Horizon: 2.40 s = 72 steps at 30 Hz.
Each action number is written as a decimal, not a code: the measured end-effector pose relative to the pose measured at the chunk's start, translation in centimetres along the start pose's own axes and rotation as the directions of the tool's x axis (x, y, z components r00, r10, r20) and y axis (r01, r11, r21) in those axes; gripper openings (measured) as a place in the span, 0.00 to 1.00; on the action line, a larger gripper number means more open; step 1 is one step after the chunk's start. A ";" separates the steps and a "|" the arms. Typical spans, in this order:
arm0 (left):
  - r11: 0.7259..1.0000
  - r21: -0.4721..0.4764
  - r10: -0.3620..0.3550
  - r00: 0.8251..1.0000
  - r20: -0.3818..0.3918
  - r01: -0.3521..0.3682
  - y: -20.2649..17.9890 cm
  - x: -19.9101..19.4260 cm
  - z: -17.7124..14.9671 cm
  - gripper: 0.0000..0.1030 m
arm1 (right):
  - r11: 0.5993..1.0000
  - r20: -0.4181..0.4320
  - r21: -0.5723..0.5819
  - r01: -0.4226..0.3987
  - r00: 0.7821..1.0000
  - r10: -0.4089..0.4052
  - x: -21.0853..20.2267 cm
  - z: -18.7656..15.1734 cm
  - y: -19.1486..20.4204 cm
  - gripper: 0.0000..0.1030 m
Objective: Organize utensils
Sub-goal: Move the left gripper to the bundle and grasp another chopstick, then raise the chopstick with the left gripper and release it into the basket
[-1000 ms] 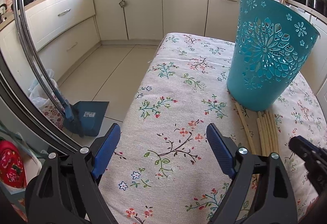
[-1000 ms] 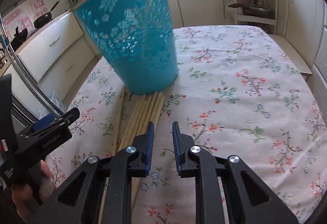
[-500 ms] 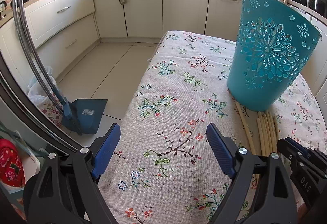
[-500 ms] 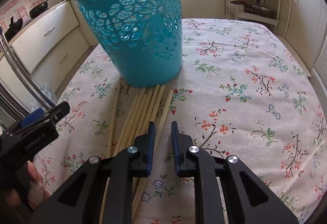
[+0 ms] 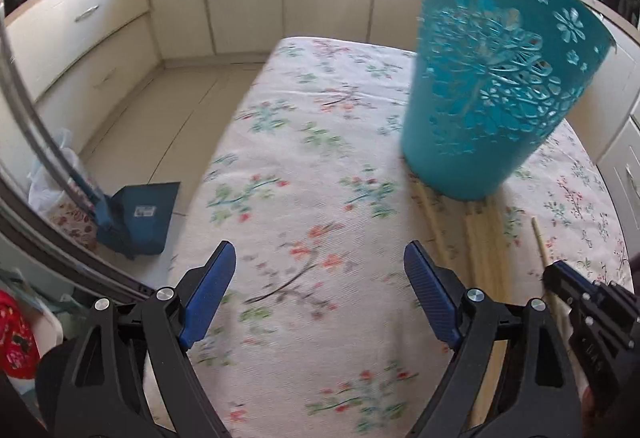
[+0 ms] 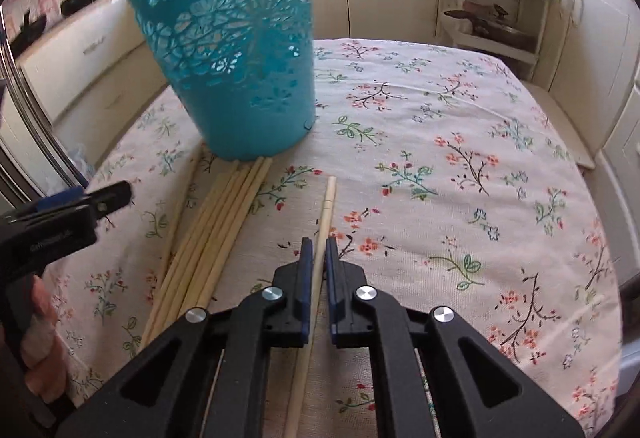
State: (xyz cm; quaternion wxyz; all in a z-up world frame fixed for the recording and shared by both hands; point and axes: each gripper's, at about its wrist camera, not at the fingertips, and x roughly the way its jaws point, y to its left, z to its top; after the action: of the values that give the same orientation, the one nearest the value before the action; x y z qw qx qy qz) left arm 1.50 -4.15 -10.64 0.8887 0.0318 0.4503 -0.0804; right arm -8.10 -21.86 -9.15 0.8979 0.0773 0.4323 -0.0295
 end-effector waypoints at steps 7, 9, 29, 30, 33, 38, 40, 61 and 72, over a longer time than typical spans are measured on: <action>0.997 0.066 0.042 0.999 -0.019 -0.040 -3.4 1.7 2.1 0.80 | 0.997 0.007 0.048 -0.053 0.999 0.053 -0.1 0.1 -0.7 0.07; 0.997 0.066 0.047 0.998 -0.050 -0.044 -3.9 2.8 2.4 0.80 | 0.997 0.008 0.056 -0.062 0.998 0.061 -0.1 0.0 -0.7 0.07; 0.885 0.414 -0.157 0.974 -0.165 0.213 -6.7 2.8 2.3 0.04 | 0.993 0.013 0.078 -0.093 0.996 0.092 0.0 0.1 -1.3 0.07; 0.881 0.419 -0.157 0.972 -0.176 0.218 -6.5 2.8 2.3 0.04 | 0.993 0.013 0.078 -0.093 0.996 0.092 0.0 0.1 -1.3 0.07; 0.883 0.414 -0.151 0.969 -0.194 0.220 -5.8 2.8 2.5 0.04 | 0.993 0.013 0.078 -0.092 0.996 0.091 0.0 0.1 -1.3 0.07; 0.894 0.405 -0.126 0.975 -0.183 0.192 -5.3 2.9 2.6 0.10 | 0.993 0.013 0.077 -0.091 0.996 0.090 0.0 0.1 -1.4 0.07; 0.895 0.420 -0.090 0.984 -0.154 0.148 -5.2 3.0 2.4 0.25 | 0.993 0.013 0.077 -0.091 0.996 0.090 0.0 0.1 -1.4 0.07; 0.821 0.563 -0.053 0.995 -0.087 0.093 -6.9 -2.9 -1.0 0.04 | 0.992 0.016 0.081 -0.095 0.995 0.094 0.0 0.1 -1.3 0.08; 0.836 0.436 -0.354 0.935 -0.035 0.333 -4.9 -13.8 3.0 0.04 | 0.992 0.017 0.069 -0.102 0.995 0.101 -0.1 0.0 -1.0 0.13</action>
State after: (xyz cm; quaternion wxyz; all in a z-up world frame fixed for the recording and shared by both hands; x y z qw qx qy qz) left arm -4.97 -7.75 2.39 0.8402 0.1461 0.3983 -0.3377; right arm -8.26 -22.82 -9.21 0.8980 0.1300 0.4203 0.0005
